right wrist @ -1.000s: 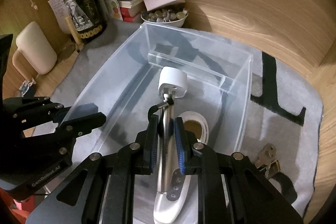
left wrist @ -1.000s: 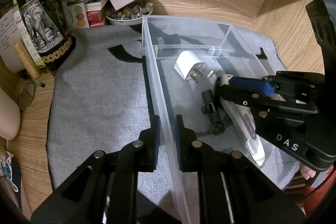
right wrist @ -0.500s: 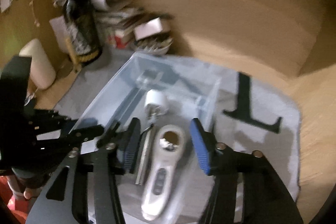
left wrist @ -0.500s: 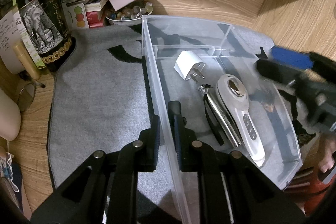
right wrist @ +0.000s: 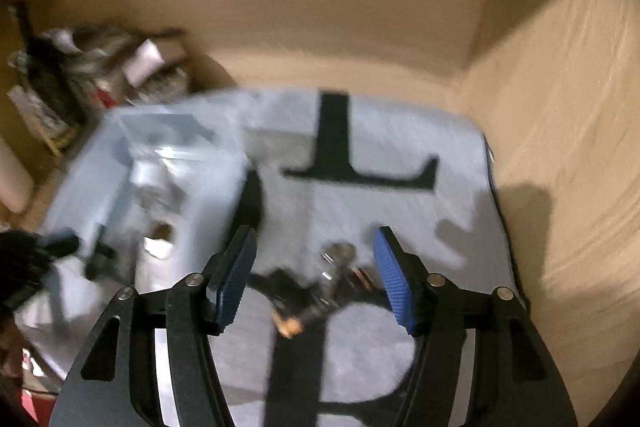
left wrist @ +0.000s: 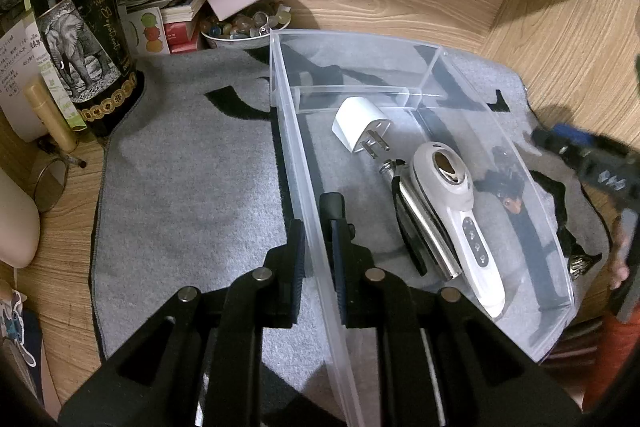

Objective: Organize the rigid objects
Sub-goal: 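Grasp the black-and-orange lighter with the right gripper and lift it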

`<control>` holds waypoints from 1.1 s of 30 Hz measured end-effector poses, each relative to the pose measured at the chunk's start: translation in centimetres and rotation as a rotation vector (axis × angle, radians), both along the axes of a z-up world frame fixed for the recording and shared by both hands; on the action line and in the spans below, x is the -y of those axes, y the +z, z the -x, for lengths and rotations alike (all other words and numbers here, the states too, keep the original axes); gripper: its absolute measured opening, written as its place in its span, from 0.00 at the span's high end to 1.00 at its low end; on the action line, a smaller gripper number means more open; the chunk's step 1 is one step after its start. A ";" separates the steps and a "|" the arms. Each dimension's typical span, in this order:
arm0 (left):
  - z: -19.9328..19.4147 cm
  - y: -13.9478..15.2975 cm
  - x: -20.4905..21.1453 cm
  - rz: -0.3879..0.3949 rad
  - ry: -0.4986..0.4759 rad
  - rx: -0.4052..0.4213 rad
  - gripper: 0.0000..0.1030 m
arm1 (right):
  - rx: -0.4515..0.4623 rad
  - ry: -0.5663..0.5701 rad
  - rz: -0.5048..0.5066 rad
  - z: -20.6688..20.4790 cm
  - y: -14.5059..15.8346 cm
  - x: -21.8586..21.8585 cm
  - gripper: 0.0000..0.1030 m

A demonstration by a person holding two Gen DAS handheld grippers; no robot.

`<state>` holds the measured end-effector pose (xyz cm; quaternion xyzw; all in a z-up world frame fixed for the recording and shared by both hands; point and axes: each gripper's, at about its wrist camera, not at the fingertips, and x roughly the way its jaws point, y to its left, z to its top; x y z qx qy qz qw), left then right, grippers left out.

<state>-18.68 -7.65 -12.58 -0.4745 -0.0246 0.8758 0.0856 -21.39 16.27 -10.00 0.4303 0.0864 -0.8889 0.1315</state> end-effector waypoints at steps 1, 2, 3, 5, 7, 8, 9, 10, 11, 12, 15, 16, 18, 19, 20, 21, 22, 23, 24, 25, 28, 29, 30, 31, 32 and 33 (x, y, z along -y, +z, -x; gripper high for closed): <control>0.0 0.0 0.0 0.001 0.000 0.000 0.88 | 0.024 -0.014 -0.013 0.4 -1.0 -0.3 0.44; 0.0 0.0 0.0 0.001 0.000 0.000 0.88 | 0.038 -0.022 -0.019 0.4 -1.5 -0.7 0.44; 0.0 0.0 0.0 0.001 0.000 0.000 0.88 | 0.056 -0.033 -0.029 0.6 -2.3 -1.0 0.44; 0.0 0.0 0.0 0.001 -0.001 -0.001 0.88 | 0.080 -0.053 -0.055 0.8 -3.5 -1.6 0.44; 0.0 0.0 0.0 0.000 0.001 0.000 0.88 | 0.105 -0.052 -0.067 0.7 -4.4 -2.0 0.44; 0.0 0.0 0.0 -0.001 0.001 0.000 0.88 | 0.119 -0.055 -0.073 0.7 -5.0 -2.1 0.45; 0.0 0.0 0.0 -0.001 0.002 0.000 0.88 | 0.117 -0.057 -0.064 0.6 -5.1 -2.4 0.43; -0.1 0.0 0.0 -0.001 0.002 0.000 0.88 | 0.118 -0.064 -0.053 0.5 -5.1 -2.6 0.43; -0.1 0.0 0.0 0.000 0.002 -0.001 0.88 | 0.124 -0.066 -0.047 0.6 -5.0 -2.8 0.43; 0.0 0.0 0.0 0.000 0.001 -0.001 0.88 | 0.129 -0.067 -0.042 0.6 -5.0 -2.8 0.43; 0.0 0.0 0.0 0.001 0.000 -0.001 0.88 | 0.142 -0.068 -0.018 0.9 -5.1 -2.6 0.43; 0.0 0.0 0.0 0.000 0.001 0.000 0.88 | 0.147 -0.066 -0.010 1.0 -5.2 -2.4 0.43; 0.0 0.0 0.0 0.001 0.000 0.000 0.88 | 0.170 -0.057 -0.004 1.3 -5.6 -2.1 0.44; 0.0 0.0 0.0 0.000 0.000 0.000 0.88 | 0.169 -0.058 -0.001 1.3 -5.8 -2.0 0.45; 0.0 0.0 0.0 0.000 0.000 0.000 0.88 | 0.163 -0.058 0.000 1.2 -5.8 -1.8 0.45; 0.0 0.0 0.0 -0.001 0.000 0.000 0.88 | 0.164 -0.052 0.004 1.1 -5.8 -1.8 0.49; 0.0 0.0 0.0 0.000 0.000 0.000 0.88 | 0.167 -0.046 0.010 1.0 -5.8 -1.9 0.50; -0.1 0.0 0.0 0.000 0.000 0.000 0.88 | 0.172 -0.048 0.007 0.9 -5.8 -2.0 0.58; 0.0 0.0 0.0 0.000 0.001 -0.001 0.88 | 0.177 -0.049 -0.002 0.8 -6.1 -2.1 0.66; 0.0 0.0 0.0 0.000 0.000 -0.001 0.88 | 0.179 -0.048 -0.009 0.7 -6.3 -2.1 0.68; 0.0 0.0 0.0 0.001 0.001 -0.001 0.88 | 0.165 -0.050 -0.004 0.1 -6.2 -2.7 0.78; 0.0 0.0 0.0 0.000 0.001 -0.001 0.88 | 0.164 -0.054 -0.003 -0.1 -6.2 -2.9 0.80; -0.1 0.0 0.0 0.000 0.001 0.000 0.88 | 0.157 -0.058 -0.004 -0.2 -6.1 -3.0 0.80; -0.1 0.0 0.0 0.000 0.001 -0.001 0.88 | 0.152 -0.062 -0.004 -0.4 -6.1 -3.2 0.80; -0.1 0.0 0.0 0.000 0.001 -0.001 0.88 | 0.147 -0.063 -0.007 -0.5 -6.0 -3.2 0.80; -0.1 0.0 0.0 0.001 0.001 -0.001 0.88 | 0.136 -0.066 -0.009 -0.7 -5.7 -3.3 0.80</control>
